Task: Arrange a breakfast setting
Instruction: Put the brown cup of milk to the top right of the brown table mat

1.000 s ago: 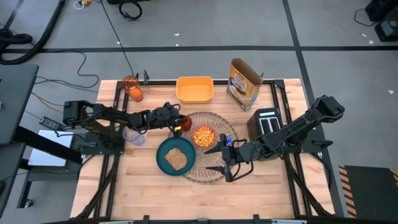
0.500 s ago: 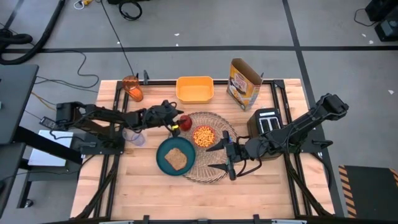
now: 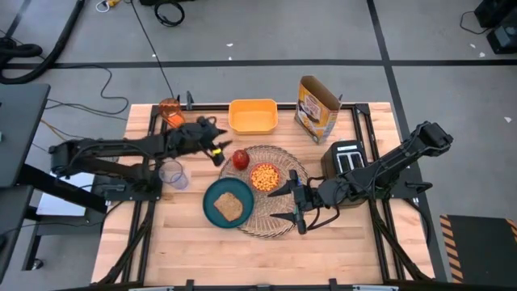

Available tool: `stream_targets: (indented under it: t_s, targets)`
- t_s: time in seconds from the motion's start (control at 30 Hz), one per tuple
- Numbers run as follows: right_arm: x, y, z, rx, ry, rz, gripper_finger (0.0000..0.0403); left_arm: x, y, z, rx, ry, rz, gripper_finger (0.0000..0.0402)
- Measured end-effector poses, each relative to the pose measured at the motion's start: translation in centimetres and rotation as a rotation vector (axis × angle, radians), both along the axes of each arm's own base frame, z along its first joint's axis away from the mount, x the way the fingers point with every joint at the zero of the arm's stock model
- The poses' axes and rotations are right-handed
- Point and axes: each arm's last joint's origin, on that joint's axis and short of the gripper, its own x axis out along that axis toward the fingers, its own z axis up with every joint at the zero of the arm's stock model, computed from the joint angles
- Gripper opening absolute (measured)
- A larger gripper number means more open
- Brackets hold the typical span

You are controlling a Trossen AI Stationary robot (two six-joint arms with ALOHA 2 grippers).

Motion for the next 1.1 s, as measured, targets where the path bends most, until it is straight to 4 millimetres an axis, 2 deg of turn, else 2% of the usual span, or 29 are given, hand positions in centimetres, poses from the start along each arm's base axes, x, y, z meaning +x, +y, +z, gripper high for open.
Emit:
stream_targets:
  t_s: [0.2, 0.33, 0.47, 0.63, 1.1]
  targets:
    - [-0.3, 0.5, -0.2, 0.001, 0.018, 0.016, 0.0282, -3.5, 2.2, 3.6, 0.038, 0.156, 0.222, 0.0206]
    - [-0.5, 1.0, -0.2, -0.006, 0.021, 0.036, 0.0282, -6.3, 3.8, 4.9, 0.023, 0.240, 0.432, 0.0206]
    - [-0.6, 1.1, -0.2, -0.010, 0.021, 0.040, 0.0282, -8.3, 5.6, 4.5, -0.053, 0.262, 0.596, 0.0206]
    - [-0.6, 1.1, -0.2, -0.011, 0.025, 0.039, 0.0282, -9.3, 7.7, 3.7, -0.093, 0.300, 0.716, 0.0206]
    - [-0.6, 1.1, -0.5, 0.013, 0.053, 0.036, 0.0282, -9.7, 11.6, 0.4, -0.217, 0.464, 0.802, 0.0206]
